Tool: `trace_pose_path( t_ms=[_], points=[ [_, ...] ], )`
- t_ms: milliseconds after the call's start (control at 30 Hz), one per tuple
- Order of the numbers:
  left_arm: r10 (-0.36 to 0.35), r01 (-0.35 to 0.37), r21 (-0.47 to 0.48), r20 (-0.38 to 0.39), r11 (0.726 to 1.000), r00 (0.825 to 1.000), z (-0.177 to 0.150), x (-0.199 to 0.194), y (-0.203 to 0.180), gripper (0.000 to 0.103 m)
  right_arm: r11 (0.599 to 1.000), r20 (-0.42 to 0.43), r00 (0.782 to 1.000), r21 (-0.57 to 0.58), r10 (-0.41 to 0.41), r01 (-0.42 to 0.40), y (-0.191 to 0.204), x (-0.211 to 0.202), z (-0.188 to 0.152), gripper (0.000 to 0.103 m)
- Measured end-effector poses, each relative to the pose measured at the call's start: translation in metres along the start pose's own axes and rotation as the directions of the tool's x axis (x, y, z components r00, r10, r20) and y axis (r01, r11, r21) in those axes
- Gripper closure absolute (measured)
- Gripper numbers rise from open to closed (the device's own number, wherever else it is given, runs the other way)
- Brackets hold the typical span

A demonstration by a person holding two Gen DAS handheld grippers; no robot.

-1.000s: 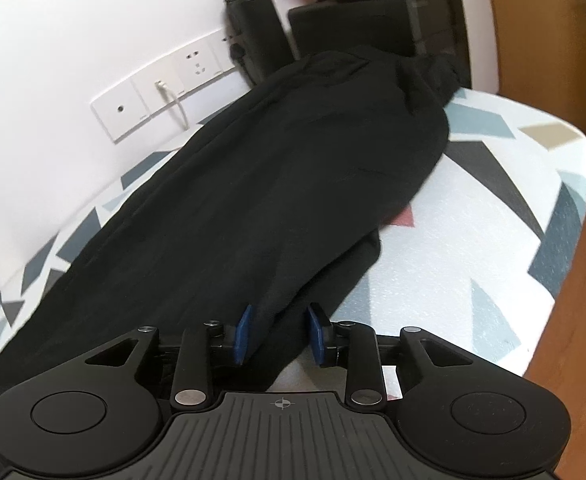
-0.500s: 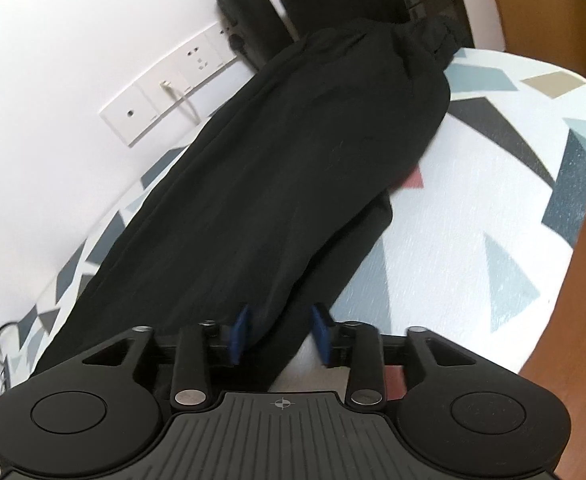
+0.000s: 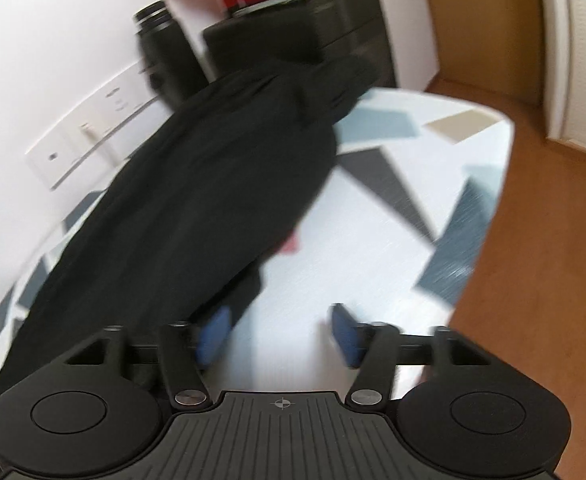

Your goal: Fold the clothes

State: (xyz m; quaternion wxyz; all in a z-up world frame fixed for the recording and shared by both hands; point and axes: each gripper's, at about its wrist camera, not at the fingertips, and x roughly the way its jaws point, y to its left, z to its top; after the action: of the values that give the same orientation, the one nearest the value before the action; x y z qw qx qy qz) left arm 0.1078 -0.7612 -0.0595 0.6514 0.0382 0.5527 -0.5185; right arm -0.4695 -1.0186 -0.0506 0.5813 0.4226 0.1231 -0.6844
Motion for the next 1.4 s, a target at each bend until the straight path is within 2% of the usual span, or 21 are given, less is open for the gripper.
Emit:
trace_pose_path(
  t_ms=[100,167,233,267,333,433,567,600,700,800,867,967,1067,1200,1400],
  points=[
    [0.035,-0.037,0.007,0.14,0.999,0.989,0.006,-0.024,-0.02,0.06,0.997,0.017,0.999,-0.061,-0.046,0.047,-0.001,0.001,0.005,0.027],
    [0.015,-0.019,0.014,0.217,1.0,0.976,0.007,-0.034,-0.035,0.05,0.992,0.015,0.999,-0.117,-0.047,0.049,0.0,0.001,0.005,0.022],
    [-0.011,-0.002,0.05,0.254,0.999,0.967,0.006,-0.035,-0.057,0.038,0.983,0.01,1.0,-0.182,-0.029,0.03,0.005,0.006,0.003,0.017],
    [-0.02,0.0,0.075,0.261,0.997,0.965,0.004,-0.033,-0.068,0.036,0.976,0.008,1.0,-0.217,-0.02,0.022,0.008,0.009,0.001,0.015],
    [-0.013,-0.018,0.12,0.249,0.993,0.969,-0.004,-0.016,-0.089,0.029,0.959,0.003,1.0,-0.284,-0.003,0.004,0.013,0.014,-0.002,0.011],
    [0.008,-0.048,0.177,0.221,0.983,0.975,-0.013,0.014,-0.119,0.026,0.927,0.008,1.0,-0.374,0.012,-0.008,0.022,0.024,-0.008,0.008],
    [0.085,-0.131,0.231,0.197,0.964,0.977,-0.024,0.06,-0.138,0.021,0.906,0.035,0.999,-0.422,0.024,-0.006,0.026,0.037,-0.013,0.005],
    [0.119,-0.166,0.247,0.194,0.955,0.974,-0.025,0.073,-0.141,0.016,0.906,0.05,0.999,-0.423,0.021,0.002,0.026,0.04,-0.012,0.003],
    [0.218,-0.265,0.27,0.192,0.926,0.957,-0.026,0.102,-0.145,0.012,0.906,0.09,0.996,-0.42,-0.016,0.052,0.027,0.053,-0.005,0.002],
    [0.274,-0.317,0.268,0.186,0.91,0.944,-0.026,0.119,-0.145,0.002,0.918,0.115,0.993,-0.392,-0.022,0.066,0.026,0.063,0.008,0.001],
    [0.301,-0.347,0.284,0.194,0.894,0.934,-0.027,0.125,-0.15,0.0,0.921,0.122,0.992,-0.384,-0.019,0.065,0.028,0.069,0.015,0.001],
    [0.358,-0.412,0.351,0.21,0.841,0.91,-0.03,0.137,-0.161,0.0,0.906,0.113,0.993,-0.415,-0.034,0.078,0.034,0.081,0.017,0.001],
    [0.364,-0.417,0.313,0.215,0.854,0.906,-0.027,0.139,-0.16,0.0,0.89,0.128,0.991,-0.448,-0.029,0.084,0.037,0.089,0.015,0.001],
    [0.364,-0.42,0.32,0.222,0.849,0.904,-0.028,0.139,-0.16,0.0,0.879,0.15,0.989,-0.471,-0.005,0.076,0.036,0.095,0.019,0.001],
    [0.359,-0.425,0.325,0.246,0.845,0.901,-0.033,0.138,-0.16,0.0,0.933,0.112,0.991,-0.343,-0.074,0.108,0.022,0.095,0.037,0.001]
  ],
)
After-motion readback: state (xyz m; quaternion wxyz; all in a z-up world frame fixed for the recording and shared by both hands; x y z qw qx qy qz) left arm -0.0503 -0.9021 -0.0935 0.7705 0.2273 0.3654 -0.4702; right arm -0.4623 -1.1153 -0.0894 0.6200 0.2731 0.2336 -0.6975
